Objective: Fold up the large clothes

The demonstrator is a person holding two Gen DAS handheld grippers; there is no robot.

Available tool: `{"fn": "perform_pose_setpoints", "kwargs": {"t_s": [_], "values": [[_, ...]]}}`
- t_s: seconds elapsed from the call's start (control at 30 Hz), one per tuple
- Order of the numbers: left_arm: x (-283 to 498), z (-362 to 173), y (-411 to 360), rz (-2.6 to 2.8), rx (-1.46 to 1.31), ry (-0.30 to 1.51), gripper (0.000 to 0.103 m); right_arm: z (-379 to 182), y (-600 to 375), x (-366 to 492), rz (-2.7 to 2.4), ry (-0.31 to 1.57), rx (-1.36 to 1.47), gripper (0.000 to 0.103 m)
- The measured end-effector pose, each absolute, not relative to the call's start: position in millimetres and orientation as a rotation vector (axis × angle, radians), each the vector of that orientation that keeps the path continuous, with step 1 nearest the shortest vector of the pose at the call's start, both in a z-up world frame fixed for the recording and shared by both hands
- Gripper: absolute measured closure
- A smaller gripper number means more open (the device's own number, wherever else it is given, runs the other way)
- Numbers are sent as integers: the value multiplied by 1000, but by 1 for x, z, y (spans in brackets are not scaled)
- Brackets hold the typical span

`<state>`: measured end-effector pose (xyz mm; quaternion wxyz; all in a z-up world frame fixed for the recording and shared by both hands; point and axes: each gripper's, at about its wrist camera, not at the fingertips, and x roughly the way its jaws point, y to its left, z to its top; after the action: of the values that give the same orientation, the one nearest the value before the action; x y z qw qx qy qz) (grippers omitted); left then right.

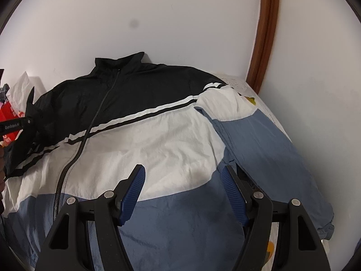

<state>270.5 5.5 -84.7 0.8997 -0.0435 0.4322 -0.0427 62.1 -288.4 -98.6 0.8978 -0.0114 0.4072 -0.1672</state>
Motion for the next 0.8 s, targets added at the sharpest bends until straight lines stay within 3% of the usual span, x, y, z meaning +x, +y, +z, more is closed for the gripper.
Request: {"fn": "perform_pose_setpoints", "kwargs": {"t_s": [0.07, 0.1, 0.17, 0.2, 0.23, 0.4, 0.5, 0.53, 0.67, 0.73, 0.8], "values": [[264, -85, 6, -99, -85, 910, 96, -98, -282, 67, -320, 845, -33, 33], [261, -85, 7, -106, -81, 914, 90, -98, -277, 70, -306, 846, -40, 33], [247, -82, 11, -118, -89, 911, 65, -95, -264, 76, -278, 841, -66, 33], [238, -80, 16, -110, -96, 898, 39, -94, -257, 80, -263, 837, -79, 33], [233, -78, 19, -106, -102, 882, 28, -92, -248, 85, -244, 835, -91, 33], [199, -67, 57, -81, -125, 827, 28, -81, -203, 107, -126, 819, -111, 35], [178, -73, 98, -29, -161, 836, 25, -79, -174, 123, -66, 820, -140, 48], [173, -77, 110, -3, -176, 842, 25, -79, -162, 130, -50, 822, -159, 48], [152, -98, 152, 69, -242, 885, 25, -82, -117, 153, 70, 799, -187, 47], [139, -109, 169, 87, -261, 902, 25, -89, -96, 171, 141, 808, -181, 36], [128, -116, 180, 86, -269, 903, 25, -95, -80, 186, 195, 814, -178, 34]]}}
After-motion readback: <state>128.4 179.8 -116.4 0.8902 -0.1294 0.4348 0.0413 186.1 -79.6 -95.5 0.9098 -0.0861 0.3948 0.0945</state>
